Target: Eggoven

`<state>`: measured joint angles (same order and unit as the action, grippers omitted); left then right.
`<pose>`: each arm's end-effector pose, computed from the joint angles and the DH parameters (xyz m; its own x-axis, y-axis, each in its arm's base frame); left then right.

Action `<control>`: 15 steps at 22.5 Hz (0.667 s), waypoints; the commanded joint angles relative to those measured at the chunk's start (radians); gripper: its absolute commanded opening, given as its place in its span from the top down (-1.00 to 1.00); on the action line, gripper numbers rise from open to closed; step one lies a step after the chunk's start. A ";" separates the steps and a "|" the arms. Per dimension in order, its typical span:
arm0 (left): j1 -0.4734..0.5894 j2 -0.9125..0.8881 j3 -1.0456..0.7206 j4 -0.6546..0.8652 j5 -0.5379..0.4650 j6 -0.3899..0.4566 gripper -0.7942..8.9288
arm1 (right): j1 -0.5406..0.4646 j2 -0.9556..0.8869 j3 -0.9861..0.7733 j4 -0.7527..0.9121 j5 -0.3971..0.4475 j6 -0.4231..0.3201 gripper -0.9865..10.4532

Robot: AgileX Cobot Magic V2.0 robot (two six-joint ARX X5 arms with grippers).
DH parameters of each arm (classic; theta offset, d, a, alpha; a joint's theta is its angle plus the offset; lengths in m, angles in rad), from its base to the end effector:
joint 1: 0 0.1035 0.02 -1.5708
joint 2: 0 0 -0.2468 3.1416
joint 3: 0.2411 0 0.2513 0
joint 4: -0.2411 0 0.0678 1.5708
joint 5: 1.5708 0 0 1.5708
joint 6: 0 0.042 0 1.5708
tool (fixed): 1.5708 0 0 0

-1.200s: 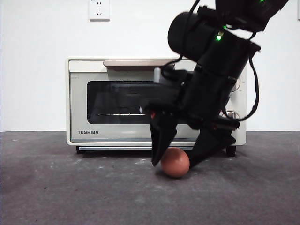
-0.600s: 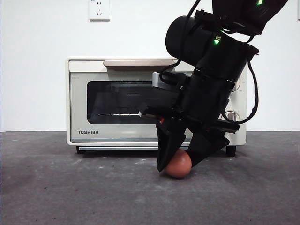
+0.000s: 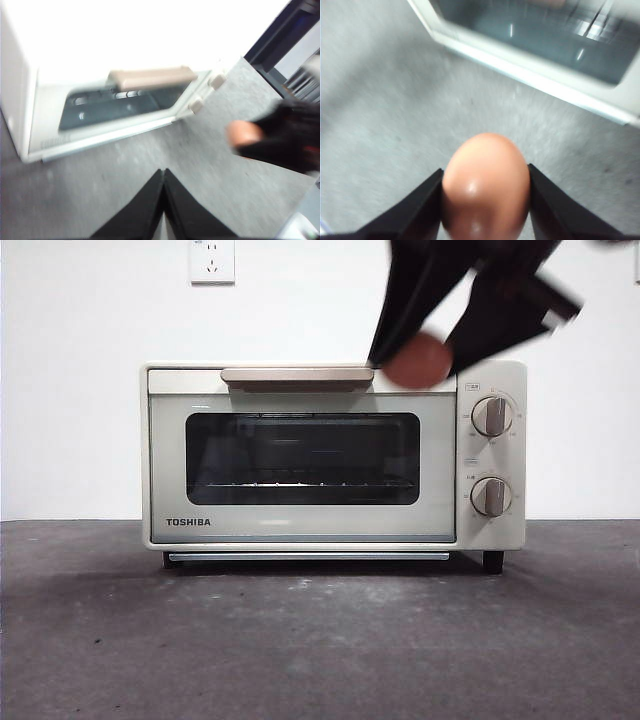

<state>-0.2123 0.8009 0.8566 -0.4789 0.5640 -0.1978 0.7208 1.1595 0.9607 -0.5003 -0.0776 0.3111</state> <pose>0.1739 -0.0604 0.3118 0.6406 -0.6849 -0.3471 0.5629 0.7263 -0.3944 0.1904 0.1716 0.2698 0.5222 0.5619 -0.6416 -0.5209 0.8058 0.2818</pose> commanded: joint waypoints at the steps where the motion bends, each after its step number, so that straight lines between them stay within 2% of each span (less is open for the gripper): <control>1: -0.058 0.106 0.068 0.059 -0.051 -0.002 0.82 | 0.010 -0.068 0.016 -0.019 0.019 -0.012 0.82; 4: -0.135 0.247 0.142 0.131 -0.123 0.014 0.82 | 0.010 -0.153 0.016 -0.049 0.033 -0.013 0.82; 15: -0.255 0.553 0.320 0.212 -0.291 0.117 0.82 | 0.010 -0.256 0.016 -0.104 0.034 -0.013 0.82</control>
<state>-0.4614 1.3361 1.1511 -0.2836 0.2813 -0.1192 0.7208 0.8997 0.9607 -0.6086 -0.0479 0.3111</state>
